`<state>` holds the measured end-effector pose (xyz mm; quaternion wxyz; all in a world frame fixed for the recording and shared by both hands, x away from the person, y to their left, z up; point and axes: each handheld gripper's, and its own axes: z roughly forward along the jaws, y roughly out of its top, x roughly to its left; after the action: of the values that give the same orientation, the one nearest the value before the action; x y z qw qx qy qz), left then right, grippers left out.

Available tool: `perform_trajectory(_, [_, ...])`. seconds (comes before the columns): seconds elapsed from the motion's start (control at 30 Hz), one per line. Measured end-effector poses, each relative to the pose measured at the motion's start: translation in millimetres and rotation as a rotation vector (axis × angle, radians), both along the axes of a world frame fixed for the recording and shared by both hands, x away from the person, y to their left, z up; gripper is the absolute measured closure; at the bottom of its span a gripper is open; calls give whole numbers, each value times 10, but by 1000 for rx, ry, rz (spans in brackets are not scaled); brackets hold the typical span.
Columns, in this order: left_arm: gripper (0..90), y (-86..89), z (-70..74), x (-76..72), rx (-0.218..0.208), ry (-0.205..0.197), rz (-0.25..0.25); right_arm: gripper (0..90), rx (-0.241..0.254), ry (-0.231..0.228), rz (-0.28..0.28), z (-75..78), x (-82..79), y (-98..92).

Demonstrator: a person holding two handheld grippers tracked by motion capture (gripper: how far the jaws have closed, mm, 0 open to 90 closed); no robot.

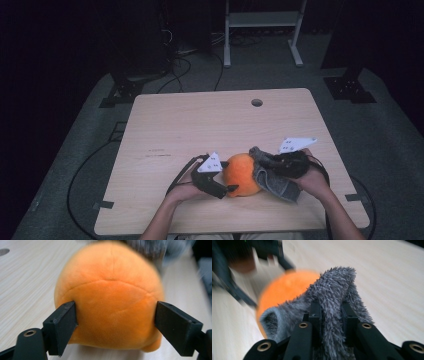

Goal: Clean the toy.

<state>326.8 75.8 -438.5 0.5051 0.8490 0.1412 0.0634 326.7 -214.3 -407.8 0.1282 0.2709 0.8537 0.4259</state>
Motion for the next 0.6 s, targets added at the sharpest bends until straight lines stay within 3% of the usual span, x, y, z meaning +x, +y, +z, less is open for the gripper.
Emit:
perform_trajectory(0.07, [136, -18, 8, 16, -1, 11, 38, 746, 47, 20, -5, -50, -33, -25])
perform_trajectory(0.13, [79, -85, -26, 40, 58, 34, 64, 747, 47, 10, -7, -67, -95, -43])
perform_trajectory(0.2, [22, -145, -79, 60, 88, 63, 71, 746, 42, -1, 1, -75, -166, -56])
perform_trajectory(0.33, [20, -203, -72, 27, 122, 24, 50, 747, 45, -14, -10, -112, -297, -97])
perform_trajectory(0.37, [70, -211, -63, 9, 129, 10, 39, 747, 47, -11, -14, -111, -316, -105])
perform_trajectory(0.43, [187, -221, -26, -36, 141, -57, 37, 747, 45, -12, -18, -104, -333, -122])
perform_trajectory(0.5, [265, -233, 23, -85, 159, -157, 27, 747, 47, -16, -25, -92, -335, -136])
perform_trajectory(0.6, [298, -258, 122, -128, 204, -291, 29, 746, 54, -20, -31, -65, -316, -180])
